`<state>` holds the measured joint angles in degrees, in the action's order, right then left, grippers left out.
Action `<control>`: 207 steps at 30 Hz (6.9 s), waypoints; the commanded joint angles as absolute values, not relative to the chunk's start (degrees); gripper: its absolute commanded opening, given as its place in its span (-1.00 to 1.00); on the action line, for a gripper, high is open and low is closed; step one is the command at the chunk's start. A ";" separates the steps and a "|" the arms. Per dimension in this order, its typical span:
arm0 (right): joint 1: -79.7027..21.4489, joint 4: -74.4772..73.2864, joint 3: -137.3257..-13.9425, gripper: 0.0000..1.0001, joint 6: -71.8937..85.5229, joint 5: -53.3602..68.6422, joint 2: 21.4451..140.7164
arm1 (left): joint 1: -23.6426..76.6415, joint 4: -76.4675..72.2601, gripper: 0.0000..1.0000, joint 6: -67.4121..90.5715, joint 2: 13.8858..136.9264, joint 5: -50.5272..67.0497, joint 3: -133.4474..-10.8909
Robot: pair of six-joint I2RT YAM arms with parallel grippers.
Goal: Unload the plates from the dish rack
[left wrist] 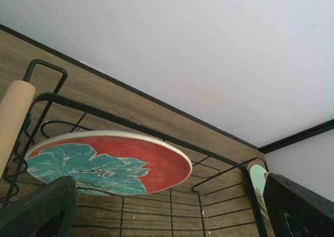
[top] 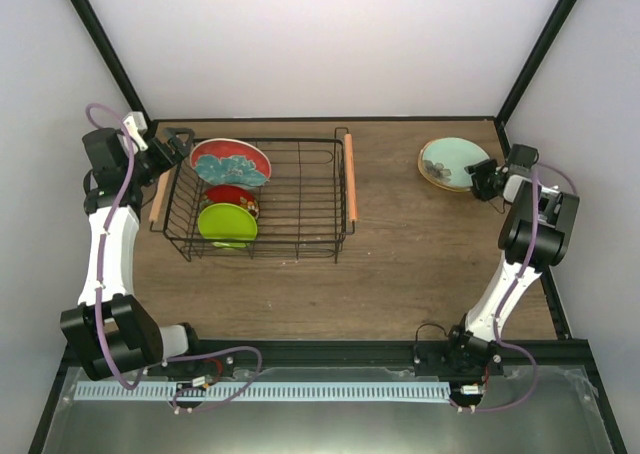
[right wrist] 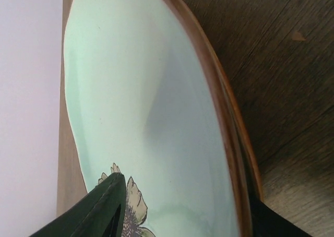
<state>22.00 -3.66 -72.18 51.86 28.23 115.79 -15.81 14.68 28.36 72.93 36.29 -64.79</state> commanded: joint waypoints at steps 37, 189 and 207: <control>21.09 -32.83 -84.24 0.19 30.24 17.35 108.44 | -15.19 10.17 1.00 30.83 70.93 38.64 -61.32; 6.50 -15.72 -102.13 -0.99 28.51 7.33 100.55 | -13.78 9.50 1.00 30.34 72.90 38.97 -62.05; 20.83 -1.26 -74.38 -0.99 47.28 19.44 95.54 | -13.74 9.67 1.00 30.14 73.30 38.95 -62.55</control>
